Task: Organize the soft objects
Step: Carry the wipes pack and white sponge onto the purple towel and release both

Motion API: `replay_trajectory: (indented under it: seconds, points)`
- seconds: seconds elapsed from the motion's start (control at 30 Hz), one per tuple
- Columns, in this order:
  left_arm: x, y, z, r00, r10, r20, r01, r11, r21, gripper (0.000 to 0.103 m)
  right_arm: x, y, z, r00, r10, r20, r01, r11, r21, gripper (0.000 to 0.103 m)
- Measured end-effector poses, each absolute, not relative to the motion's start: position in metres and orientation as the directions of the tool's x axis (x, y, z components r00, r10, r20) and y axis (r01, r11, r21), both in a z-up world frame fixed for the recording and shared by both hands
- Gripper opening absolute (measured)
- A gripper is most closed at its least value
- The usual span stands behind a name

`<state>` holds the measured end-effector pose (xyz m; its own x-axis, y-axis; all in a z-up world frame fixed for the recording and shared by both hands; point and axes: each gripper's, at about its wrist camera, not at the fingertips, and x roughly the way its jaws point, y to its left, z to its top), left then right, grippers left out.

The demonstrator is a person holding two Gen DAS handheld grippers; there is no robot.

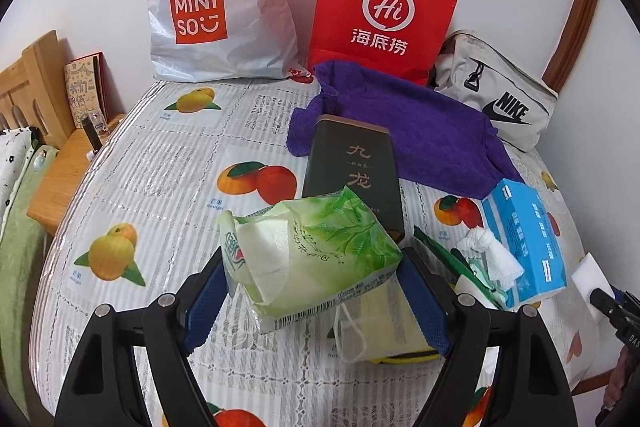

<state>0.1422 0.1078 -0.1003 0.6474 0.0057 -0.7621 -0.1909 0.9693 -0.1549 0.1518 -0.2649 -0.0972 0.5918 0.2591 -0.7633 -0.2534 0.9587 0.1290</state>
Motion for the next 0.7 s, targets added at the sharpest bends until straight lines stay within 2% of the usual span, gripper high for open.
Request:
replay_trajectory:
  seconds: [0.7]
  points:
    - [0.237,0.106,-0.078,0.65,-0.002,-0.76,-0.162,0.977,-0.141,0.081,0.27,-0.239,-0.071,0.629,0.3,-0.717,-0.279,0.948,0.152,0.052]
